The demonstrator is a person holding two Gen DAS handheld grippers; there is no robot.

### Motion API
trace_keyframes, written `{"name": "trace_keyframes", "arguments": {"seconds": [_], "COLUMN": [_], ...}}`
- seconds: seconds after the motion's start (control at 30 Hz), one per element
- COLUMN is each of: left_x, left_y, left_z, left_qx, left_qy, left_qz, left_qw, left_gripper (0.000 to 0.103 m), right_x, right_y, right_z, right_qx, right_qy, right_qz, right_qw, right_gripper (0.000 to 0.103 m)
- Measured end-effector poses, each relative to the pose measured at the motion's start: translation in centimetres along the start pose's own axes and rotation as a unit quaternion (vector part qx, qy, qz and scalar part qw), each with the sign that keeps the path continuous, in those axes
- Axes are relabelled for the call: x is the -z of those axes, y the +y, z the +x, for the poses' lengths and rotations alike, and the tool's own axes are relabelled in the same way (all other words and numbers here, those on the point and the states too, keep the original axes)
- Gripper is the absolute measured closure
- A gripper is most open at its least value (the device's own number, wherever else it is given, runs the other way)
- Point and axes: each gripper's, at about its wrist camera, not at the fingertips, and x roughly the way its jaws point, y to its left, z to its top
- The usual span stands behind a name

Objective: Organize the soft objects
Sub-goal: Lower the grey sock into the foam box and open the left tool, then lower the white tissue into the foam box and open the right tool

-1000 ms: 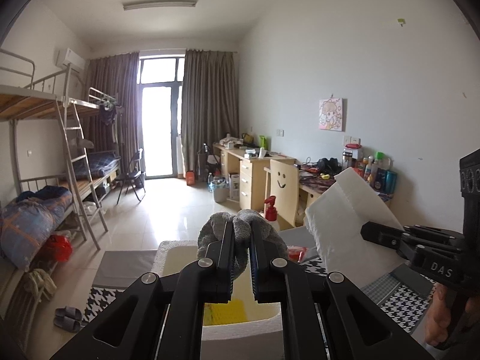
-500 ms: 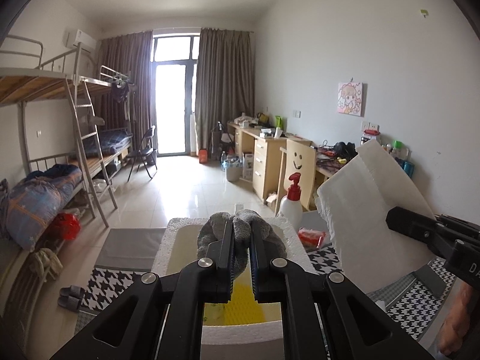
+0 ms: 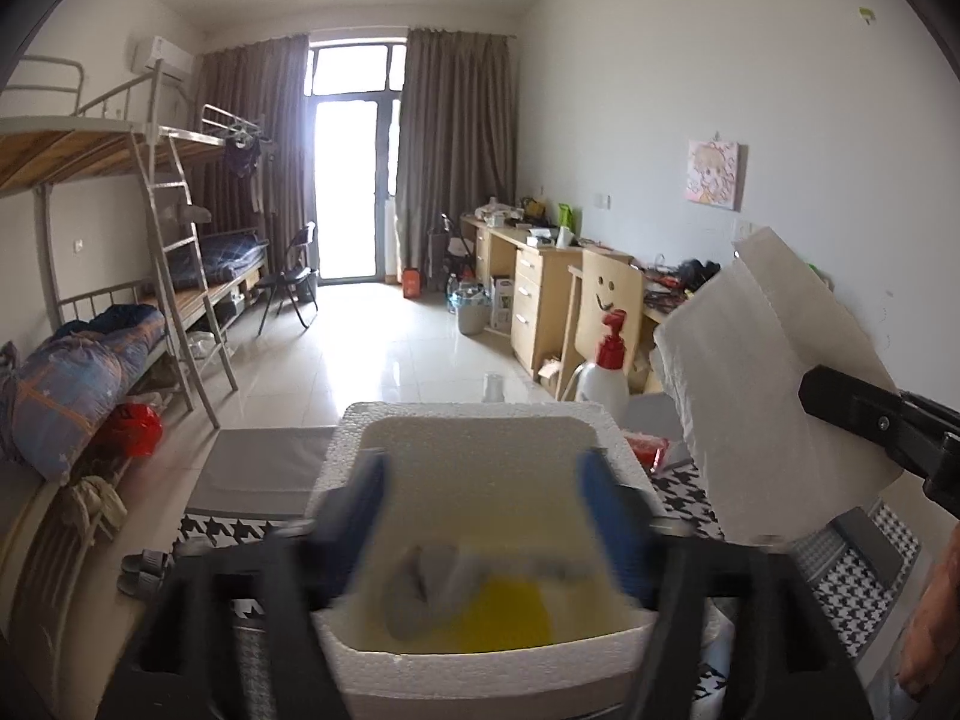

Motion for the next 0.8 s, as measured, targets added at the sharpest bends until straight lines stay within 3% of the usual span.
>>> {"name": "trace_keyframes", "arguments": {"seconds": [0.1, 0.23, 0.47, 0.8], "left_x": [-0.1, -0.1, 0.3, 1.1], "left_y": [1.1, 2.3, 3.8, 5.5], "left_z": [-0.9, -2.0, -3.6, -5.0], "left_qx": [-0.010, -0.023, -0.042, -0.058], "left_qy": [-0.015, -0.031, -0.049, -0.063], "left_qz": [-0.016, -0.030, -0.043, -0.042], "left_qw": [0.9997, 0.9988, 0.9969, 0.9954], "left_gripper": [0.021, 0.009, 0.001, 0.001], "right_x": [-0.1, -0.4, -0.9, -0.8], "right_y": [0.2, 0.7, 2.3, 4.2], "right_z": [0.4, 1.1, 1.7, 3.3], "right_qx": [0.001, 0.000, -0.012, -0.031], "right_qy": [0.003, 0.009, 0.010, 0.030], "right_qz": [-0.002, -0.003, -0.017, -0.028], "right_qw": [1.000, 1.000, 1.000, 0.999], "right_gripper": [0.095, 0.095, 0.095, 0.095]}}
